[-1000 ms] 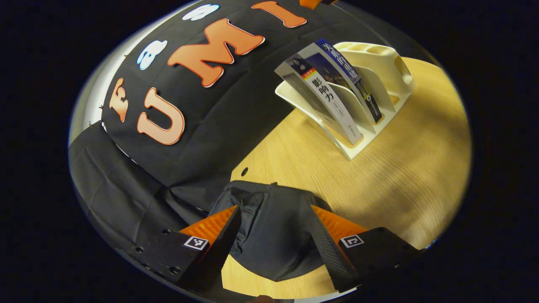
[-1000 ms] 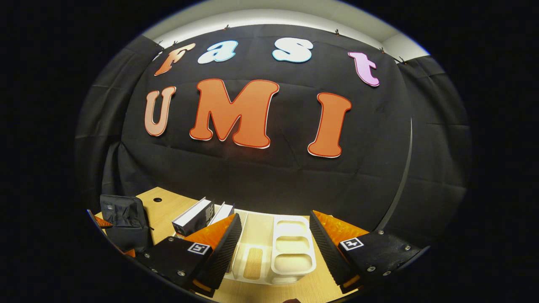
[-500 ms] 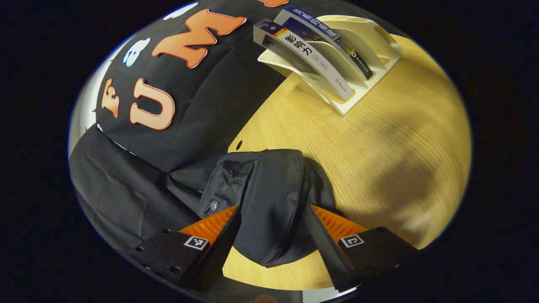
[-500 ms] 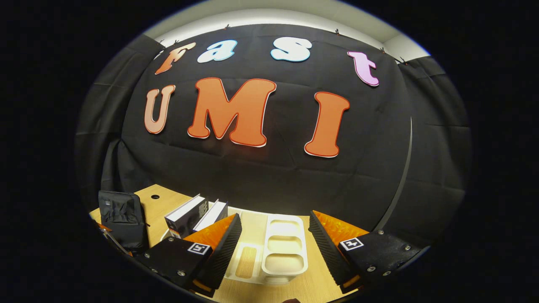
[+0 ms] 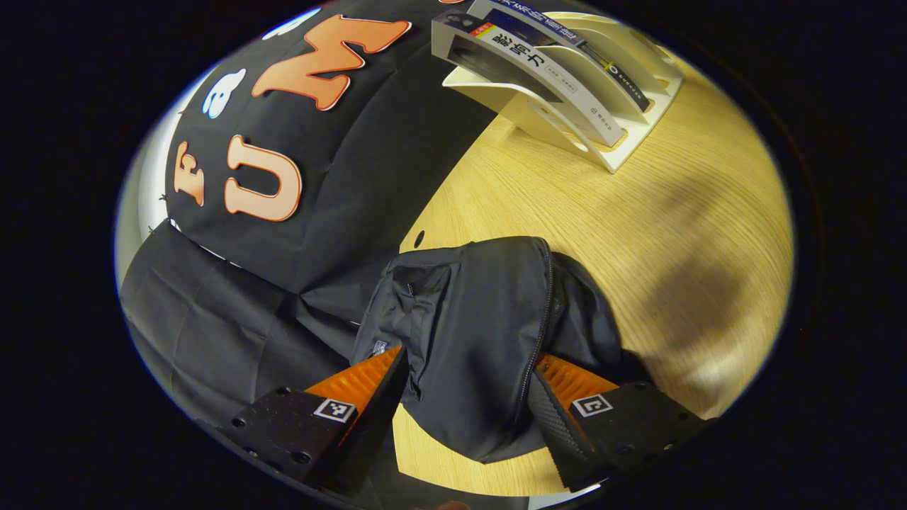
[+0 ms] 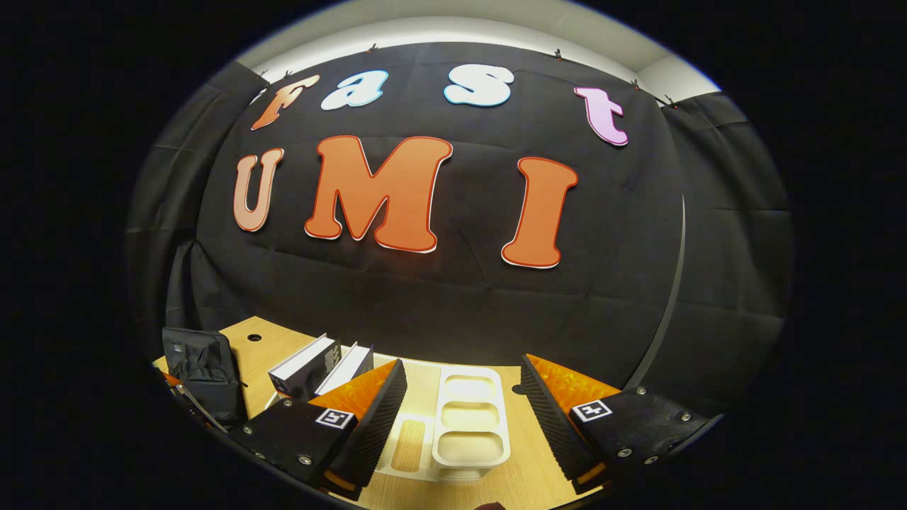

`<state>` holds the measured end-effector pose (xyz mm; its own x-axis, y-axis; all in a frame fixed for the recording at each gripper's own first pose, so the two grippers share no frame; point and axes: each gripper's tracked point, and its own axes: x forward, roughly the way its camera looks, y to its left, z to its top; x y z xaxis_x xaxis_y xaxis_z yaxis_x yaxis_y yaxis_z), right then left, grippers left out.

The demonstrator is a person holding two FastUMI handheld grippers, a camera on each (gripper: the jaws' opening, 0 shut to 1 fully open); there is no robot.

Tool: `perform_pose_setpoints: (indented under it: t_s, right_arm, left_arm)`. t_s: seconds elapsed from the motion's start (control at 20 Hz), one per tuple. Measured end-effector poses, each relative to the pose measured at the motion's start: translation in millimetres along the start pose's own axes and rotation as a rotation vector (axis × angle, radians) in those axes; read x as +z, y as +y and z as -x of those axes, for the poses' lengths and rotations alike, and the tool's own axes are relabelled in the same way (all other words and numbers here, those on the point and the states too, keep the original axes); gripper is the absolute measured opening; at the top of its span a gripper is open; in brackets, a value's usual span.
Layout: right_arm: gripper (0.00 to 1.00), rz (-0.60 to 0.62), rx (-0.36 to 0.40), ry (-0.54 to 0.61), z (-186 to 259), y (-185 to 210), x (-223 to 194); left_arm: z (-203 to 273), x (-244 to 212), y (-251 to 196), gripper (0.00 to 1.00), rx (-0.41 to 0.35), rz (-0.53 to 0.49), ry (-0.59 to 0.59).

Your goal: Open the schoolbag, grab two books from the bookshelf and put them into the schoolbag.

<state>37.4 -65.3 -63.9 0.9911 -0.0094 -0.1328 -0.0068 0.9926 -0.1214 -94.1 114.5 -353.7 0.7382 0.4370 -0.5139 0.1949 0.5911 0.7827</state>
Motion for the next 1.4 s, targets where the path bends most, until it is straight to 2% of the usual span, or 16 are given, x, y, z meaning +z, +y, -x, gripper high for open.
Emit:
perform_pose_setpoints:
  t_s: [0.1,0.15,0.2,0.35,0.4,0.45,0.5,0.55,0.65,0.8,1.0,1.15,1.4]
  right_arm:
    - [0.95,-0.019,0.021,0.001,2,8,5]
    - [0.95,-0.023,0.032,0.003,3,12,6]
    - [0.95,-0.021,0.036,0.0,4,15,9]
    - [0.95,-0.004,0.052,0.0,4,27,18]
    - [0.95,-0.001,0.075,0.014,3,37,17]
    - [0.95,0.002,0.099,0.035,1,47,15]
    - [0.95,0.01,0.117,0.066,-1,55,10]
    - [0.95,0.023,0.14,0.096,-2,64,6]
    - [0.96,0.051,0.187,0.144,-4,83,2]
    - [0.96,0.049,0.283,0.251,-4,118,-11]
    - [0.96,0.062,0.317,0.34,-9,144,-15]
    - [0.96,0.061,0.303,0.417,-18,159,-19]
    - [0.96,0.078,0.287,0.538,-22,189,-14]
  left_arm:
    - [-7,0,6,0.9,0.03,-0.009,-0.004]
    - [-11,5,8,0.99,0.035,-0.022,-0.014]
    - [-15,10,11,0.86,0.036,-0.038,-0.029]
    - [-25,19,20,0.81,0.001,-0.067,-0.05]
    - [-30,20,25,0.69,-0.013,-0.061,-0.056]
    - [-32,21,31,0.73,-0.028,-0.047,-0.064]
    - [-32,23,40,0.6,-0.047,-0.033,-0.066]
    - [-34,26,46,0.41,-0.073,-0.015,-0.068]
    - [-39,26,47,0.3,-0.187,-0.005,-0.054]
    - [-46,26,54,0.1,-0.274,-0.049,-0.039]
    - [-44,28,71,0.07,-0.383,-0.015,-0.044]
    - [-43,29,90,0.06,-0.484,0.026,-0.05]
    - [-48,30,113,0.06,-0.672,0.008,-0.042]
